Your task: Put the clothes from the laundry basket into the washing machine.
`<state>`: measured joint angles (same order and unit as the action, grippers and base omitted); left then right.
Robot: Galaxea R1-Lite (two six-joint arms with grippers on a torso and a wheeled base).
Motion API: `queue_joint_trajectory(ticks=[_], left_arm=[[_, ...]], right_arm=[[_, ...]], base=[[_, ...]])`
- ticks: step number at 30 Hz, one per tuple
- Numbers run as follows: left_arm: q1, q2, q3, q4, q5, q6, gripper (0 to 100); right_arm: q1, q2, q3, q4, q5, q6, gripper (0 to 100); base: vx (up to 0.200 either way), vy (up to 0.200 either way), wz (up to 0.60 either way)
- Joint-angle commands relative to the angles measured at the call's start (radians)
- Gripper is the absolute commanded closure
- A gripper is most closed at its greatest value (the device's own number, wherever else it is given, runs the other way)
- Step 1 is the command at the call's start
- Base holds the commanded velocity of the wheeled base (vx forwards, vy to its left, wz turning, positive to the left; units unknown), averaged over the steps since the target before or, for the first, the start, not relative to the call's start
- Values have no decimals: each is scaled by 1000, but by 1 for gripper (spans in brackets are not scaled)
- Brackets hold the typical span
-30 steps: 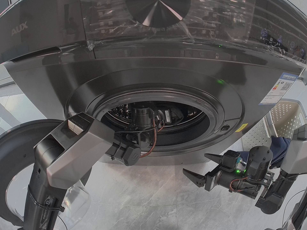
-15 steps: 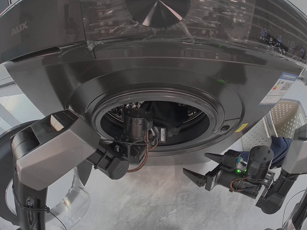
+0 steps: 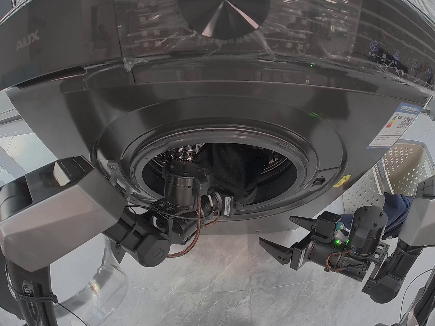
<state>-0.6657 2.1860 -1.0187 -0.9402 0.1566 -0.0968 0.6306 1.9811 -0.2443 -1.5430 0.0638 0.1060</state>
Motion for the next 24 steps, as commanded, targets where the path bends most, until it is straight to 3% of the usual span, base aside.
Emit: queue_joint_trajectory(ticks=[1, 6, 14, 15, 18, 21, 24], left_arm=[[-8, -6, -23, -37, -23, -6, 0], [-18, 23, -61, -61, -65, -11, 0], [-8, 163, -239, -63, -51, -21, 0], [-8, 163, -239, -63, -51, -21, 100], [-2, 216, -356, -55, -20, -38, 100], [17, 288, -509, -54, 60, -67, 100], [41, 347, -621, -51, 100, -72, 100]], right_arm=[[1, 1, -1, 0, 1, 0, 0], [0, -2, -3, 0, 1, 0, 0], [-2, -2, -3, -2, 1, 0, 0], [-2, -2, -3, -2, 1, 0, 0], [-2, -1, -4, 0, 1, 0, 0], [-2, 2, -4, 0, 1, 0, 0], [0, 2, -4, 0, 1, 0, 0]], base=[[0, 0, 0], [0, 0, 0], [0, 0, 0], [0, 0, 0], [0, 0, 0], [0, 0, 0], [0, 0, 0]])
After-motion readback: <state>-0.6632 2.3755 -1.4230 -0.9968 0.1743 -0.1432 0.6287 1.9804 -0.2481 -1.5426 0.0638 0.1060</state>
